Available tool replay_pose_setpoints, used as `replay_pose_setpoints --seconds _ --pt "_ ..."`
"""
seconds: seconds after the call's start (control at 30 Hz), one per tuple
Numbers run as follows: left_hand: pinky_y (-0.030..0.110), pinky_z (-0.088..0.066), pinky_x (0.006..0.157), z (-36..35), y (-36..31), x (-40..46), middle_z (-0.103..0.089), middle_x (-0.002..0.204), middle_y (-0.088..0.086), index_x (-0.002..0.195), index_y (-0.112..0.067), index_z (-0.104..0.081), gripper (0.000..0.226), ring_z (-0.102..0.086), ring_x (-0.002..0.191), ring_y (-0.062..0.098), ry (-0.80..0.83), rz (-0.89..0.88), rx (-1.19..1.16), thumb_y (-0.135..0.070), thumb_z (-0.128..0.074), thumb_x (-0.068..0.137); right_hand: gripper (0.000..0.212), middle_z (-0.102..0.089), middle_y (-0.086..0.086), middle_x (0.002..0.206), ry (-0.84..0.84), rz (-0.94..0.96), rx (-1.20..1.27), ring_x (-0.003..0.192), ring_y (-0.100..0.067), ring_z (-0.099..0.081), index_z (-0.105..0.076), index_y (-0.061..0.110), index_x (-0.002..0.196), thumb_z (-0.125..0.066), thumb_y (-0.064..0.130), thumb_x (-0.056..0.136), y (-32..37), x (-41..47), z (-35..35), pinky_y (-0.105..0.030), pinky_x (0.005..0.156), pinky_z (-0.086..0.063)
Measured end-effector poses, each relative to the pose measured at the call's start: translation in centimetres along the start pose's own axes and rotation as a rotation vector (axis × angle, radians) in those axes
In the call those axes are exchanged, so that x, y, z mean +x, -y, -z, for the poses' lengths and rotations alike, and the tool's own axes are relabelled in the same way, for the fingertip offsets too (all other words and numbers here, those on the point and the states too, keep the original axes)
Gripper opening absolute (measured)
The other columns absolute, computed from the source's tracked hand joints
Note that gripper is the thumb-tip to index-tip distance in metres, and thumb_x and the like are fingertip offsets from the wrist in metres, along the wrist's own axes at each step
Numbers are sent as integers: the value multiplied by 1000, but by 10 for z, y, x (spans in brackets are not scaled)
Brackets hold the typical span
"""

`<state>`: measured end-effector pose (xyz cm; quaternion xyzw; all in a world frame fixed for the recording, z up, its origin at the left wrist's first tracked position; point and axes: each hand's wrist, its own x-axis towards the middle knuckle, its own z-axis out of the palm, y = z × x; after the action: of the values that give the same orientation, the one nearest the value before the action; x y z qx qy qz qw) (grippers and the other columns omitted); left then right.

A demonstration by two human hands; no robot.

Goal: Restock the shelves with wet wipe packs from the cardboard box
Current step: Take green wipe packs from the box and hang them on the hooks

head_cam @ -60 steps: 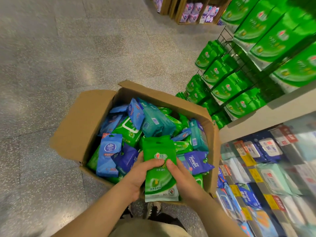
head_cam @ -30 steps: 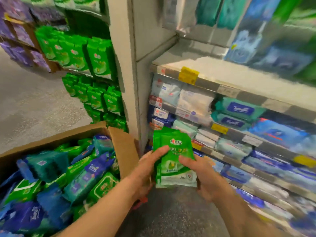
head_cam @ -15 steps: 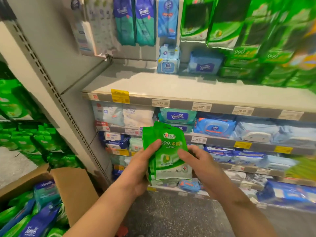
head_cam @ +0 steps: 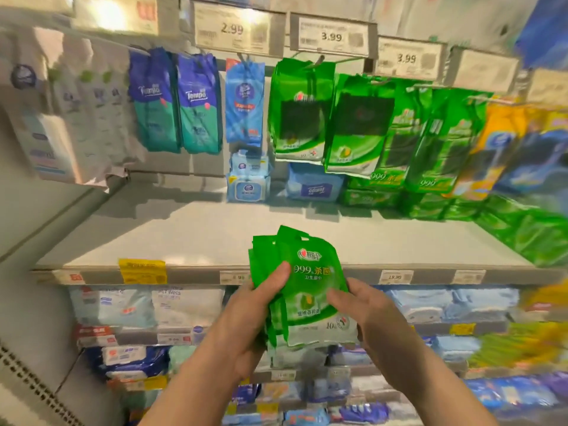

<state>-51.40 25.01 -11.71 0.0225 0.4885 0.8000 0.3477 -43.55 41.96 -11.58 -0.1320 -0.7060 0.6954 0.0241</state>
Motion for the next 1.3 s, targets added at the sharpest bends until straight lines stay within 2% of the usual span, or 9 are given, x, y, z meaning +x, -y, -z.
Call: replay_pose_setpoints --seconds 0.1,0.2,0.33,0.4,0.53,0.73,0.83,1.07,1.3 --pt "49 -55 96 0 -18 20 -74 119 19 129 -12 -69 53 -73 109 37 22 28 -4 -36 -72 82 20 -78 -3 102 -96 23 -2 92 -23 -71 -73 17 108 -62 30 97 12 17 4 -36 77 -52" --pt "52 -55 95 0 -29 37 -74 118 21 129 -9 -67 53 -72 108 40 27 52 -14 -28 -72 80 33 -66 -14 91 -228 37 89 72 -25 -62 -61 5 108 -68 34 92 20 28 11 -30 53 -48" --pt "47 -63 80 0 -40 48 -75 114 22 124 -7 -69 48 -73 104 40 27 60 -34 -24 -72 79 11 -63 -8 62 -291 171 11 45 -23 -57 -59 7 102 -52 16 104 42 35 19 -26 39 -40" --pt "47 -64 78 0 -46 52 -75 114 23 123 -6 -70 44 -74 102 41 14 48 -54 -23 -71 82 11 -67 -5 61 -273 237 -18 46 -23 -61 -58 7 109 -50 13 105 58 39 19 -27 40 -46" --pt "50 -59 87 -1 -54 56 -74 116 22 126 -8 -69 45 -72 106 42 -39 -1 -70 -22 -71 83 16 -76 -5 93 -232 414 -178 86 -33 -72 -65 31 109 -51 22 105 87 52 15 -57 77 -59" --pt "43 -63 75 -7 -63 51 -76 113 21 123 -7 -71 41 -75 98 38 -125 -85 -66 -22 -71 84 7 -72 9 81 -149 551 -195 64 -7 -63 -60 32 108 -54 31 105 121 79 17 -25 51 -48" --pt "43 -60 81 -10 -65 48 -76 112 20 123 -8 -71 43 -75 99 38 -158 -111 -51 -24 -73 84 17 -73 6 89 -92 623 -246 69 -7 -63 -59 42 106 -50 46 93 130 82 22 -28 56 -49" --pt "45 -60 86 -20 -63 39 -76 110 21 121 -6 -72 43 -75 99 39 -221 -140 -28 -24 -74 82 6 -73 5 97 -130 679 -177 81 -15 -67 -55 43 104 -51 44 99 147 91 25 -26 55 -50" --pt "43 -64 72 -25 -63 32 -77 106 21 119 -6 -72 50 -77 88 36 -243 -142 -49 -24 -78 73 16 -70 -4 108 -146 662 -100 88 -19 -70 -55 31 118 -48 39 106 154 100 20 -26 56 -52"
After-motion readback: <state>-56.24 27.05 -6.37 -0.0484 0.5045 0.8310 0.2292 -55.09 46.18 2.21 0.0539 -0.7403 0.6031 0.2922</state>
